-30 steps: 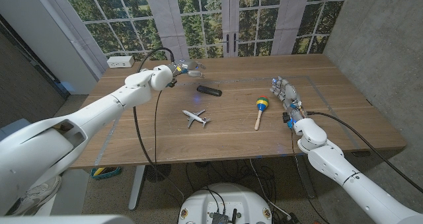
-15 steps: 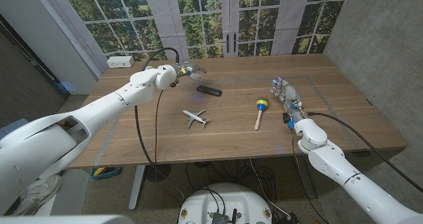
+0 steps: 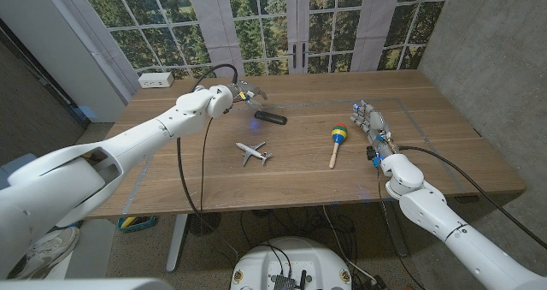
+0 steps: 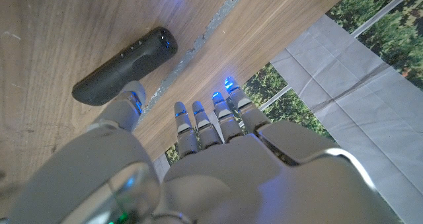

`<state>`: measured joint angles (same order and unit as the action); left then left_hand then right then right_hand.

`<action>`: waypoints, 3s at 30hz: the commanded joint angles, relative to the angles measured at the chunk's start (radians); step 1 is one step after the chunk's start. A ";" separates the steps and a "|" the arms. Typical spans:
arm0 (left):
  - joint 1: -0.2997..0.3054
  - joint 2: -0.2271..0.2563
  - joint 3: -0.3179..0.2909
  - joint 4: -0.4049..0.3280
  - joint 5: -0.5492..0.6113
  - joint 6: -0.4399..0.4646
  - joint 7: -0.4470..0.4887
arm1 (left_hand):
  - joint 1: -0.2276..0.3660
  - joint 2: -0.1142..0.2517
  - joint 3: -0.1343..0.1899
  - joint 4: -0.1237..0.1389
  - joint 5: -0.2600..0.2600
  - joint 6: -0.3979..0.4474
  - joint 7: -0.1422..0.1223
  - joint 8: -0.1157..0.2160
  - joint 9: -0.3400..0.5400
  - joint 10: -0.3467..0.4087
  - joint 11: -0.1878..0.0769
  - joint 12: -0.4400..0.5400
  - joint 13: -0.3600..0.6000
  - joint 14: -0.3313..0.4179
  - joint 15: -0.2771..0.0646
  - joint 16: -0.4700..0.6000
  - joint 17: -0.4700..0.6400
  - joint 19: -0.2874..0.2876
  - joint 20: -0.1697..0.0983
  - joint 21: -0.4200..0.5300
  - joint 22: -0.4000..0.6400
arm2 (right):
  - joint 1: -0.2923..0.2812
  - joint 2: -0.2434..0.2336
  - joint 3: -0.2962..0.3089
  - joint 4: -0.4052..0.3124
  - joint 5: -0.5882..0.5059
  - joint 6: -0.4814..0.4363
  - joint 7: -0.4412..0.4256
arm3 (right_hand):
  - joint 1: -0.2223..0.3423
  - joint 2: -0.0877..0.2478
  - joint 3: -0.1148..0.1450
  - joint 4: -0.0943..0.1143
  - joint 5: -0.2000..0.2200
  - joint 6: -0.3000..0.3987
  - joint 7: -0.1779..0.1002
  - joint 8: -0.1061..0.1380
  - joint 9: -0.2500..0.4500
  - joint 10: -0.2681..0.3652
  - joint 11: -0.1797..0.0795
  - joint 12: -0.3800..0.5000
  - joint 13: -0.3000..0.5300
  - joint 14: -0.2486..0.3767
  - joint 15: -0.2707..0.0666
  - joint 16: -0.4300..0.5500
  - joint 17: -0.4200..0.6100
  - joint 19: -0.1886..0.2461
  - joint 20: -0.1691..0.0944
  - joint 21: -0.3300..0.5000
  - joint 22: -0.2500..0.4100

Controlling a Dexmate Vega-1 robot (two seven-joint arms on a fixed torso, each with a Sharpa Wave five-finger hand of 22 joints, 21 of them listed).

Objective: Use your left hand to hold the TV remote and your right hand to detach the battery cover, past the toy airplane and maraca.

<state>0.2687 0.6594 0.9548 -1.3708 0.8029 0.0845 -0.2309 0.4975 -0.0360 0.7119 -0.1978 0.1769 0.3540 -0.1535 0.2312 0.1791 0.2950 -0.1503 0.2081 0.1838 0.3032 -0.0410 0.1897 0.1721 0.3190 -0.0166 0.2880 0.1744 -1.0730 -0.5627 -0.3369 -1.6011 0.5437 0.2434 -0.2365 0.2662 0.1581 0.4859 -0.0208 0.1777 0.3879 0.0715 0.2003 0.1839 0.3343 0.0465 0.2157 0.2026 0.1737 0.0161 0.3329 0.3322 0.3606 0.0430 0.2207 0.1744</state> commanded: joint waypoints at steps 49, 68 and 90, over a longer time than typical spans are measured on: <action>-0.091 -0.117 0.121 0.308 0.008 -0.149 0.133 | 0.222 -0.055 -0.093 0.022 -0.008 0.134 0.036 0.042 0.008 0.132 -0.043 0.007 0.007 0.110 -0.135 0.021 0.011 0.098 -0.020 -0.018 0.010 | 0.010 0.009 -0.005 -0.001 -0.013 -0.027 -0.034 | -0.013 0.011 -0.003 -0.008 -0.004 0.044 0.010 0.012 0.007 0.040 0.010 0.014 0.010 0.026 0.005 0.018 0.021 0.007 -0.001 -0.003 0.007; -0.135 -0.162 0.162 0.390 -0.055 -0.176 0.081 | 0.295 -0.029 -0.158 0.022 -0.006 0.102 0.079 0.010 0.010 0.195 -0.030 0.011 0.005 0.218 -0.145 0.039 0.008 0.205 -0.049 0.011 0.015 | -0.007 0.006 0.007 -0.010 -0.013 -0.020 -0.048 | -0.017 0.012 -0.005 -0.008 -0.004 0.045 0.009 0.009 0.008 0.044 0.011 0.014 0.012 0.027 0.004 0.020 0.029 0.007 0.000 -0.005 0.007; -0.126 -0.151 0.200 0.374 -0.032 -0.163 0.084 | 0.541 0.096 -0.271 0.016 0.007 0.335 0.080 0.047 0.027 0.553 -0.062 0.083 0.052 0.566 -0.201 0.200 0.117 0.346 -0.107 0.117 0.066 | -0.021 0.006 0.009 -0.024 -0.045 -0.017 -0.081 | -0.021 0.013 -0.006 -0.008 -0.004 0.046 0.009 0.007 0.008 0.042 0.011 0.012 0.014 0.029 0.003 0.021 0.035 0.009 -0.001 -0.005 0.007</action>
<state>0.1289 0.5003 1.1389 -0.9957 0.7627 -0.0682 -0.1719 0.9795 0.0354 0.4563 -0.1826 0.1740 0.6651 -0.0715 0.2682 0.1846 0.7389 -0.1390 0.2835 0.1873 0.7721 -0.0530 0.3374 0.2376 0.6358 -0.0575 0.3647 0.2151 -1.0846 -0.5551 -0.3299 -1.6120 0.5156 0.2294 -0.2979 0.2488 0.1620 0.4804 -0.0263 0.1738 0.4268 0.0820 0.2070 0.1883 0.3680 0.0589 0.2234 0.2119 0.1933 0.0180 0.3480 0.3646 0.3605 0.0429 0.2207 0.1790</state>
